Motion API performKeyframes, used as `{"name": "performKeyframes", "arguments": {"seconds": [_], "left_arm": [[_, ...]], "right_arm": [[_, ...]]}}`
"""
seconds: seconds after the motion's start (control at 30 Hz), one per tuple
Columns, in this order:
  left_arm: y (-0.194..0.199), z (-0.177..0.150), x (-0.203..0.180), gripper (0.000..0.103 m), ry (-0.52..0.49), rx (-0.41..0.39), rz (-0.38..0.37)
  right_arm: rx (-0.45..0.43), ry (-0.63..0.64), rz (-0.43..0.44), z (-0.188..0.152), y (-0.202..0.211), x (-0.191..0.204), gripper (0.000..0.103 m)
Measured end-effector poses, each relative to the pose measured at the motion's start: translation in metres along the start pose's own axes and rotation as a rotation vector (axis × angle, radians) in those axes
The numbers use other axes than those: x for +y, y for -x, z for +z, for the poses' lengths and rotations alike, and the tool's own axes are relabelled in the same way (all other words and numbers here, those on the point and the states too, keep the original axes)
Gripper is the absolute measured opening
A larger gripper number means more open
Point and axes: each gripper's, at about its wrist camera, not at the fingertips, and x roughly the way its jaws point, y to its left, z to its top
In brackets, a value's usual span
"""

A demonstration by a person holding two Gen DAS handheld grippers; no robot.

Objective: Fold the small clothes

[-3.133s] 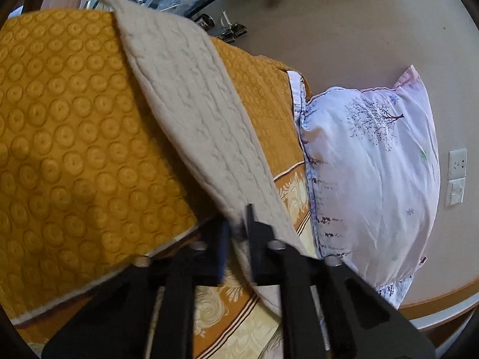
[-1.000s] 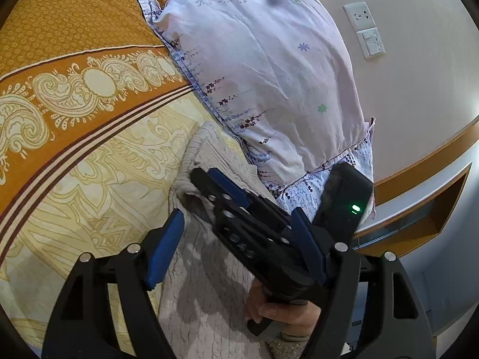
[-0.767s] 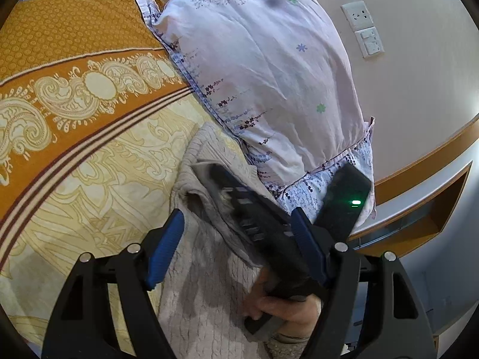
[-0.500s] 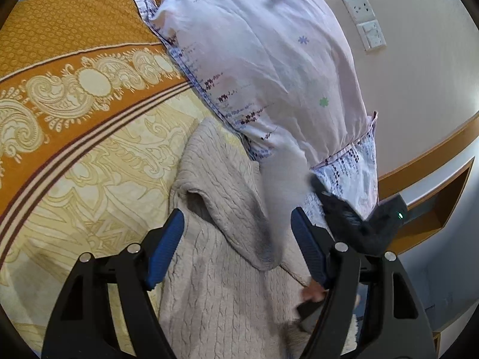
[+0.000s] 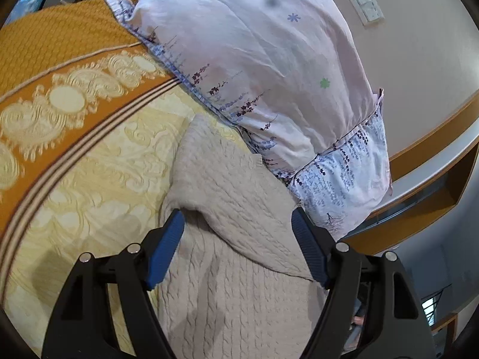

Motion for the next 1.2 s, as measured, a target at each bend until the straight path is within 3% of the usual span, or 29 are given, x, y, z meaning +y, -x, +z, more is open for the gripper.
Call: {"name": "performKeyframes", "arguments": {"seconds": [0.03,0.1,0.17,0.33,0.47,0.53,0.63,0.7,0.83,0.93,1.03,1.1,1.17,1.2], "left_arm": [[-0.001,0.006,-0.003,0.074,-0.023,0.004,0.015],[-0.005,0.018,-0.008,0.075,-0.072,0.012,0.062],[-0.014,0.032,-0.010,0.076,-0.099,0.044,0.083],[-0.039,0.062,-0.006,0.074,-0.112,0.097,0.141],[-0.062,0.071,-0.001,0.073,-0.109,0.141,0.162],[-0.071,0.072,0.001,0.072,-0.113,0.152,0.185],[-0.086,0.073,0.004,0.069,-0.117,0.175,0.207],[-0.095,0.073,0.007,0.067,-0.106,0.185,0.214],[-0.101,0.073,0.011,0.066,-0.083,0.186,0.217],[-0.102,0.072,0.009,0.067,-0.089,0.187,0.203],[-0.105,0.070,0.008,0.066,-0.094,0.194,0.194],[-0.107,0.069,0.008,0.064,-0.087,0.202,0.186],[-0.108,0.067,0.008,0.063,-0.082,0.213,0.174],[-0.109,0.065,0.006,0.063,-0.088,0.221,0.170]], "right_arm": [[-0.007,-0.011,0.014,0.003,0.005,-0.001,0.041],[0.008,-0.015,0.042,0.011,0.002,0.000,0.061],[0.059,-0.007,0.043,0.015,-0.009,0.004,0.060],[0.184,-0.008,0.025,0.012,-0.051,0.003,0.047],[0.199,0.025,0.034,0.004,-0.058,0.007,0.037],[0.214,0.041,0.047,0.002,-0.061,0.010,0.021],[0.218,0.095,0.066,0.000,-0.063,0.021,0.009],[0.168,0.143,0.075,0.004,-0.055,0.032,0.008],[-0.048,0.224,0.152,0.022,-0.013,0.062,0.008],[-0.132,0.224,0.096,0.030,-0.004,0.064,0.008],[-0.002,0.138,-0.032,0.033,-0.041,0.032,0.008],[0.085,0.068,-0.042,0.029,-0.061,0.013,0.009],[0.105,0.021,-0.019,0.027,-0.063,0.005,0.012],[0.110,0.003,-0.004,0.028,-0.062,0.002,0.021]]}}
